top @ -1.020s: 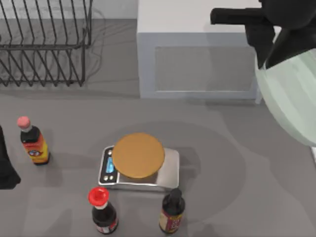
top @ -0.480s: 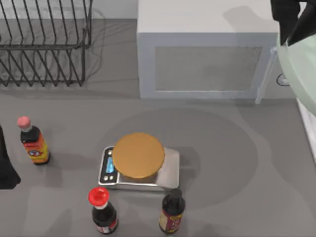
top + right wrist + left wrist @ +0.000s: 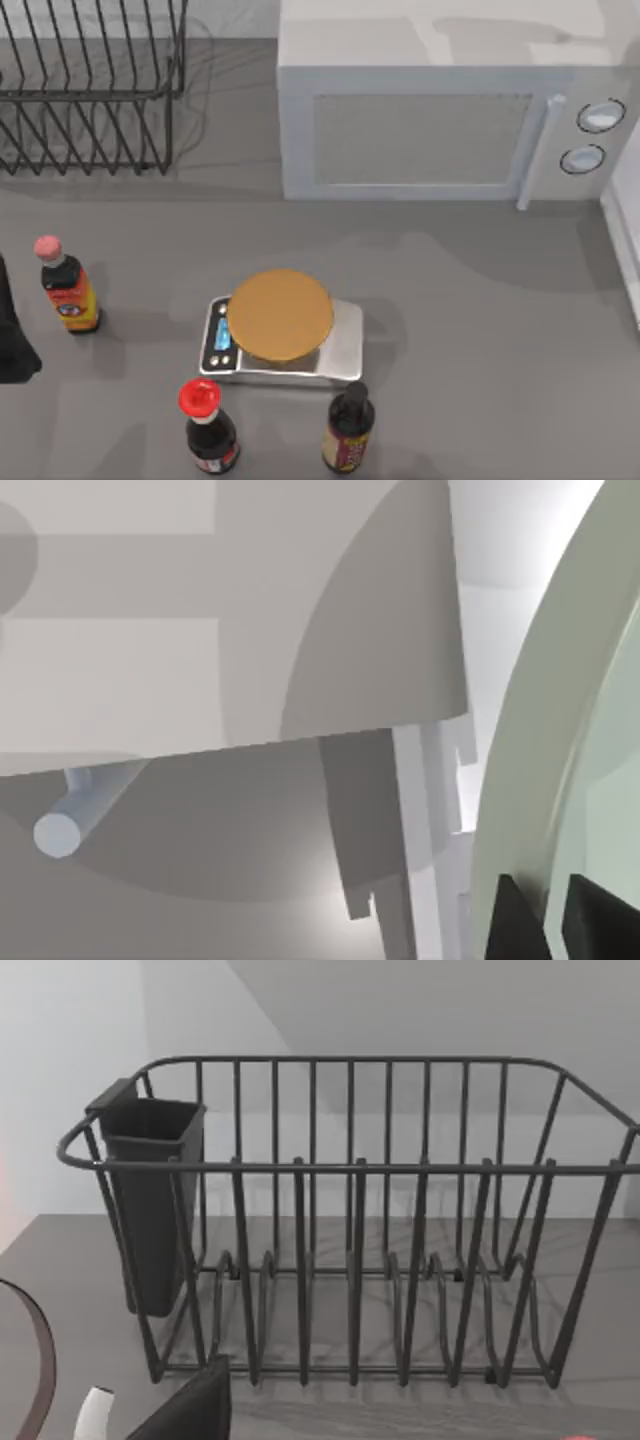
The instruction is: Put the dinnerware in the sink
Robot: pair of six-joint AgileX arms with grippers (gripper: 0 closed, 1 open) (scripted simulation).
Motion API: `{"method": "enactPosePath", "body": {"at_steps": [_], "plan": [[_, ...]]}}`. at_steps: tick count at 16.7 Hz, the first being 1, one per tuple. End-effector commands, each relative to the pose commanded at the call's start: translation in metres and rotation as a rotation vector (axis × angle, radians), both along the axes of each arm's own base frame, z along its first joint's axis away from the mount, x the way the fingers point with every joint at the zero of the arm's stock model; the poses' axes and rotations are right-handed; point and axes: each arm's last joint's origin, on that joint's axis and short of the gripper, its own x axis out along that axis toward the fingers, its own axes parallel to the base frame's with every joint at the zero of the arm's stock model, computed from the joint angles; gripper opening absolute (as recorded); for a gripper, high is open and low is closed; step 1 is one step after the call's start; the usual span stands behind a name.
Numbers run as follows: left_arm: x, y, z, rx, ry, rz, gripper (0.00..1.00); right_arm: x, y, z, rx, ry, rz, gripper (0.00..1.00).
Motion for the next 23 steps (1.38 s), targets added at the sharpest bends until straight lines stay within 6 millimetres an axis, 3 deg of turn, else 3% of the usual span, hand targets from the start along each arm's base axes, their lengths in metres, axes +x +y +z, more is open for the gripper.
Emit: {"method": "enactPosePath", "body": {"at_steps": [3,7,9,13,23], "plan": [[0.000,0.000,0.000,0.000,0.000,0.000,1.00,0.035,-0.037,-0.050,0.003,0.049,0.039,0.00],[0.000,0.000,0.000,0.000,0.000,0.000,1.00,0.060,-0.057,-0.105,0.027,0.107,0.115,0.00],[0.000,0.000,0.000,0.000,0.000,0.000,1.00,0.063,-0.058,-0.115,0.034,0.115,0.133,0.00],[0.000,0.000,0.000,0.000,0.000,0.000,1.00,0.063,-0.058,-0.115,0.034,0.115,0.133,0.00],[0.000,0.000,0.000,0.000,0.000,0.000,1.00,0.063,-0.058,-0.115,0.034,0.115,0.133,0.75]]}}
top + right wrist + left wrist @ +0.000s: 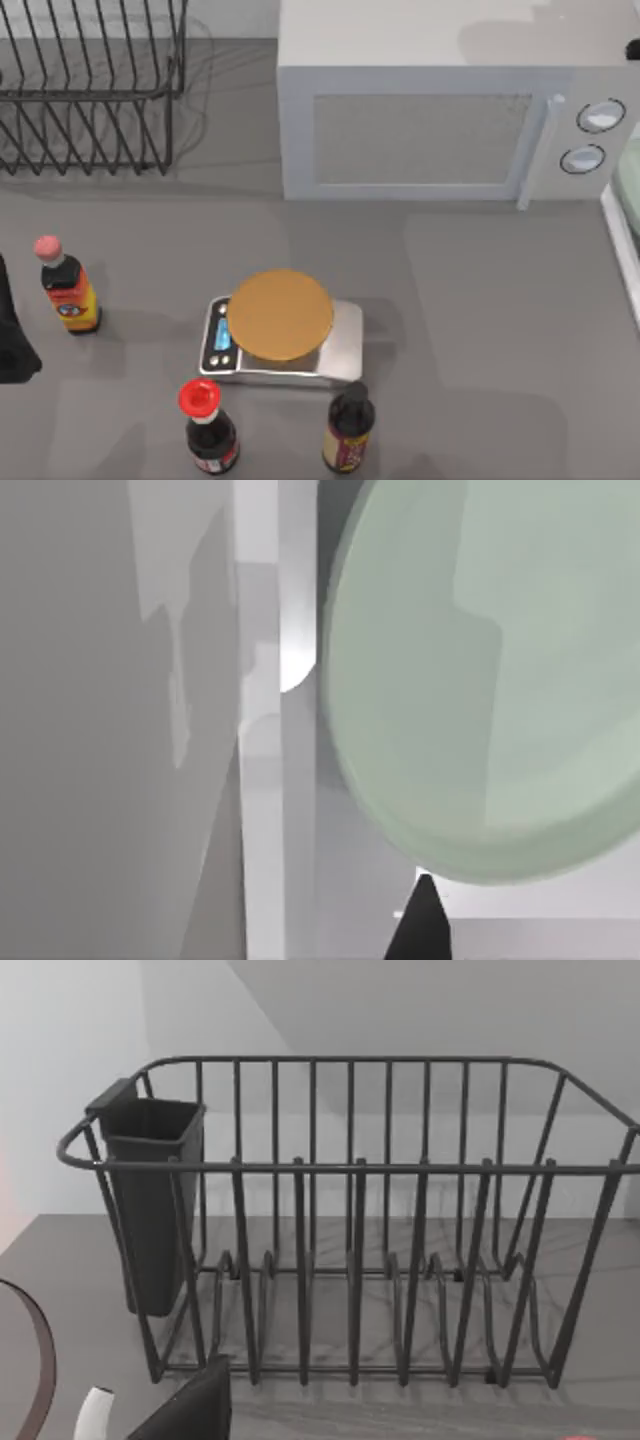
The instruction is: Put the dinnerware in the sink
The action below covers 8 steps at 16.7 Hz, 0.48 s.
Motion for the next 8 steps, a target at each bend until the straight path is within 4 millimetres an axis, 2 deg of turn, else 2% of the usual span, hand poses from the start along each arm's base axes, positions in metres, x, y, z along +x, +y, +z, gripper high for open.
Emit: {"method": "enactPosePath", "body": {"at_steps": [3,8], "plan": [[0.0000,0.0000,0.0000,0.000,0.000,0.000,1.00,0.0000,0.0000,0.0000,0.000,0.000,0.000,0.98],[0.0000,0.0000,0.0000,0.000,0.000,0.000,1.00,0.0000,0.0000,0.0000,0.000,0.000,0.000,1.00]]}}
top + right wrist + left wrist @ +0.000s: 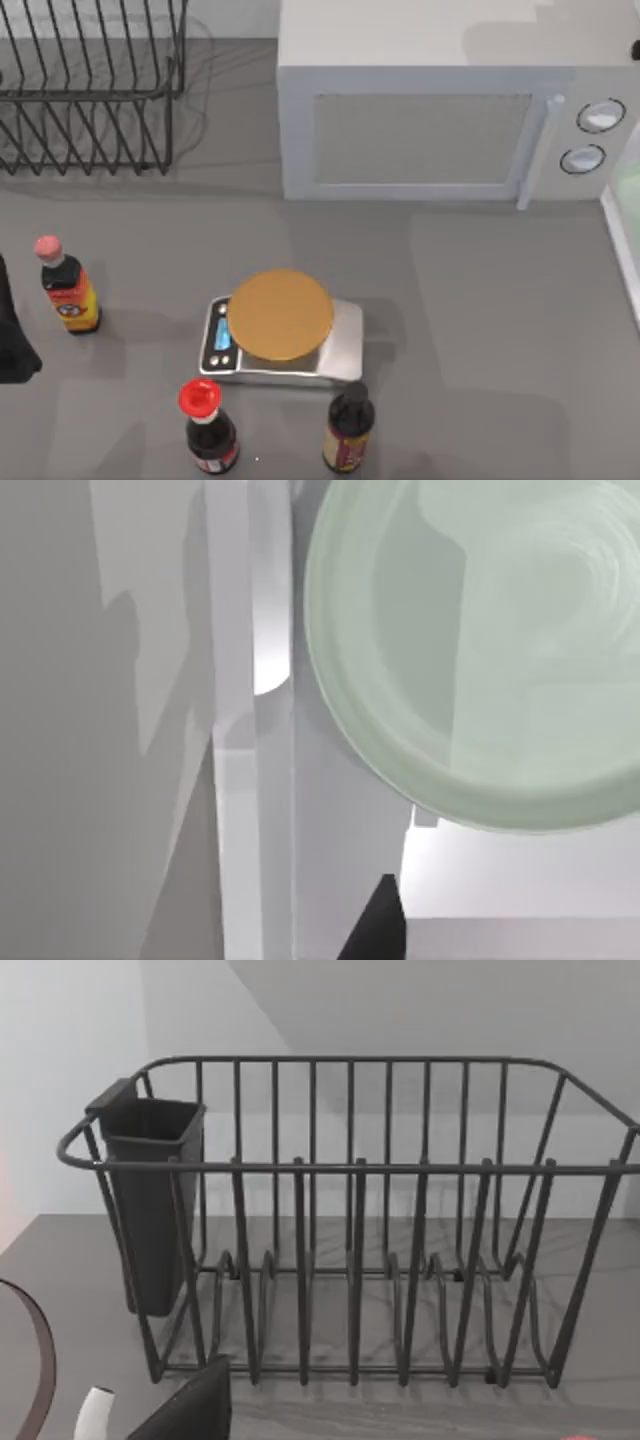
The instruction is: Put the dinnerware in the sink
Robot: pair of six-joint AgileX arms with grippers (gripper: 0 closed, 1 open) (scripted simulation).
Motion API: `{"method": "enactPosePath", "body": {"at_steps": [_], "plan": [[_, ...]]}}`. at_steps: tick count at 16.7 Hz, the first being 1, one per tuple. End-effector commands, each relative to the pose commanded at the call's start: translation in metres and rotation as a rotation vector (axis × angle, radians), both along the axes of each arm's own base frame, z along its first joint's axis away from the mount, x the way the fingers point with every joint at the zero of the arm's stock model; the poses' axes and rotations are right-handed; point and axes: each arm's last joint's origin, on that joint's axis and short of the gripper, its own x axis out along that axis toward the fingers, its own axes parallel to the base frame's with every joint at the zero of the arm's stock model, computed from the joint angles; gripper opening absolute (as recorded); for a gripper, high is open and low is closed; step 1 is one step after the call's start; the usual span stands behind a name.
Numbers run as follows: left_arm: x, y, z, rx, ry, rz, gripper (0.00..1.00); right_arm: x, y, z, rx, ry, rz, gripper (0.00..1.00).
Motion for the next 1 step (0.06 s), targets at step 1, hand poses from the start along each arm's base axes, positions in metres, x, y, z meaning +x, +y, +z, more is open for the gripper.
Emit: {"method": "enactPosePath", "body": {"at_steps": [1], "plan": [[0.0000,0.0000,0.0000,0.000,0.000,0.000,1.00,0.0000,0.0000,0.0000,0.000,0.000,0.000,1.00]]}}
